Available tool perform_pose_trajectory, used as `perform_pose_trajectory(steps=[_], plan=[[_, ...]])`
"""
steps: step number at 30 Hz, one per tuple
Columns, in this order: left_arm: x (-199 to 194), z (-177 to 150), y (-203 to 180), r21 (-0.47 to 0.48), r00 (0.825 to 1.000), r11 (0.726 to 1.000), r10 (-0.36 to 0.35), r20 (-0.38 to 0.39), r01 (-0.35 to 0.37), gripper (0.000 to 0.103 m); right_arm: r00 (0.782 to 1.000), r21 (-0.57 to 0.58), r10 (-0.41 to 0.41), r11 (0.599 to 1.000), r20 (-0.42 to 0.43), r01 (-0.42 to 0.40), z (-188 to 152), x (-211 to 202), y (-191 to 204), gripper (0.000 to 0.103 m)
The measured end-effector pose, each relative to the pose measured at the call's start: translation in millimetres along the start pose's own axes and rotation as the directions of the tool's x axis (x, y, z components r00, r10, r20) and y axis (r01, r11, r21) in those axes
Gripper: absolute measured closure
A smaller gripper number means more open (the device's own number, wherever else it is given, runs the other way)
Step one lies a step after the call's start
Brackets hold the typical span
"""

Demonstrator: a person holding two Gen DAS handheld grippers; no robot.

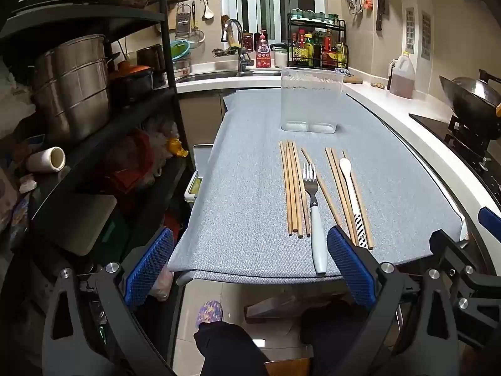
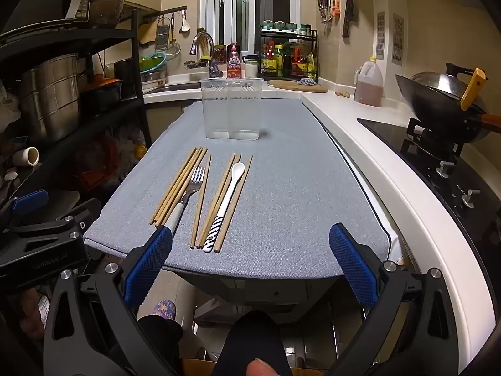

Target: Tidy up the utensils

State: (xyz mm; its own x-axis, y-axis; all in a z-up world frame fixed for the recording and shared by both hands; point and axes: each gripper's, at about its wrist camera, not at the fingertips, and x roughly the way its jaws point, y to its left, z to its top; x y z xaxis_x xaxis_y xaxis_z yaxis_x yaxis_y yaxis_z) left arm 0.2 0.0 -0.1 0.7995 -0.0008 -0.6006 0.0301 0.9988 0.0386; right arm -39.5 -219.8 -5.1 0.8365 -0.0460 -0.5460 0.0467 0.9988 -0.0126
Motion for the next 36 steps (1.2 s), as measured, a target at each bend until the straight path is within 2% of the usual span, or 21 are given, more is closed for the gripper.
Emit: perform_pose_trajectory(steps=[36], plan=[[1.9,0.5,2.1,-0.006,1.0,1.0,0.001,0.0,-0.001,0.008,1.0,-0.001,0.0,1.0,-0.01,0.0,-1.0,0.5,-0.1,0.005]])
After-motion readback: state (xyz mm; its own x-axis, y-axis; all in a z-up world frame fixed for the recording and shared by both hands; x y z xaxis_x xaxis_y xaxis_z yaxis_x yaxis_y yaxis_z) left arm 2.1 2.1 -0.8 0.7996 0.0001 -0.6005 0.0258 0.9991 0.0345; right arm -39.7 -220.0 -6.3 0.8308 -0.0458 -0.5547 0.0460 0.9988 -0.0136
